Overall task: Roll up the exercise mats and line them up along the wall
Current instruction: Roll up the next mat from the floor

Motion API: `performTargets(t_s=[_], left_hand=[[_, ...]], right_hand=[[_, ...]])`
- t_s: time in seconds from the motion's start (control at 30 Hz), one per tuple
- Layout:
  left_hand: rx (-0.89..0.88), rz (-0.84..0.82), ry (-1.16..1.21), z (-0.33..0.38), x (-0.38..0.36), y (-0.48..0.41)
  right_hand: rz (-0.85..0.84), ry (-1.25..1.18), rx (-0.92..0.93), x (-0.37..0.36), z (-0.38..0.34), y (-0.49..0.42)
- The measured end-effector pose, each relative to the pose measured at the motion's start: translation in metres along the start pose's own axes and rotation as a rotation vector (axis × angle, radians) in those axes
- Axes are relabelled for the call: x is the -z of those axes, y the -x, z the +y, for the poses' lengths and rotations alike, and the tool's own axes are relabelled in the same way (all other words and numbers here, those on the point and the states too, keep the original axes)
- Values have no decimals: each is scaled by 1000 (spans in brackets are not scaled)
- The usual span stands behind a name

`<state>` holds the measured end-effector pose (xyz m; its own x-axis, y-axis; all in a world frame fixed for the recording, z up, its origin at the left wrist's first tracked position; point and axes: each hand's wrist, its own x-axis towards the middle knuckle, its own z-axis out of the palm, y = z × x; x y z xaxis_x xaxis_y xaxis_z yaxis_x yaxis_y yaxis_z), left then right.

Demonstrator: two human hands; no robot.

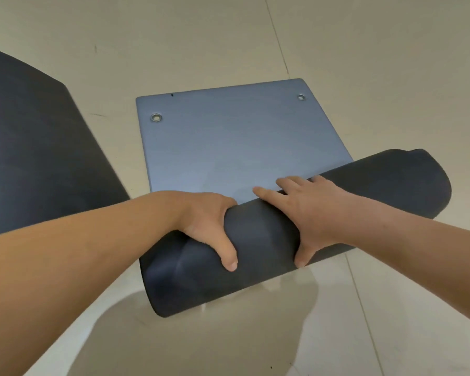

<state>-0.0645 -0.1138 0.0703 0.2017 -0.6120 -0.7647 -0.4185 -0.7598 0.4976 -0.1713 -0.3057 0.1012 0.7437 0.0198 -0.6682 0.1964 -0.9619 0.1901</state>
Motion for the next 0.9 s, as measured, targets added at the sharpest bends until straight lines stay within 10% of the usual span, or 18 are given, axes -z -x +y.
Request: performTargets(t_s=[0.33, 0.63, 0.9], left_hand=[[111, 618, -272, -41, 30, 31], [282, 493, -476, -47, -56, 32], [107, 490, -461, -54, -17, 26]], right_hand=[[-61, -41, -23, 39, -4, -49], [-164, -245, -73, 63, 5, -67], [185, -173, -131, 5, 11, -37]])
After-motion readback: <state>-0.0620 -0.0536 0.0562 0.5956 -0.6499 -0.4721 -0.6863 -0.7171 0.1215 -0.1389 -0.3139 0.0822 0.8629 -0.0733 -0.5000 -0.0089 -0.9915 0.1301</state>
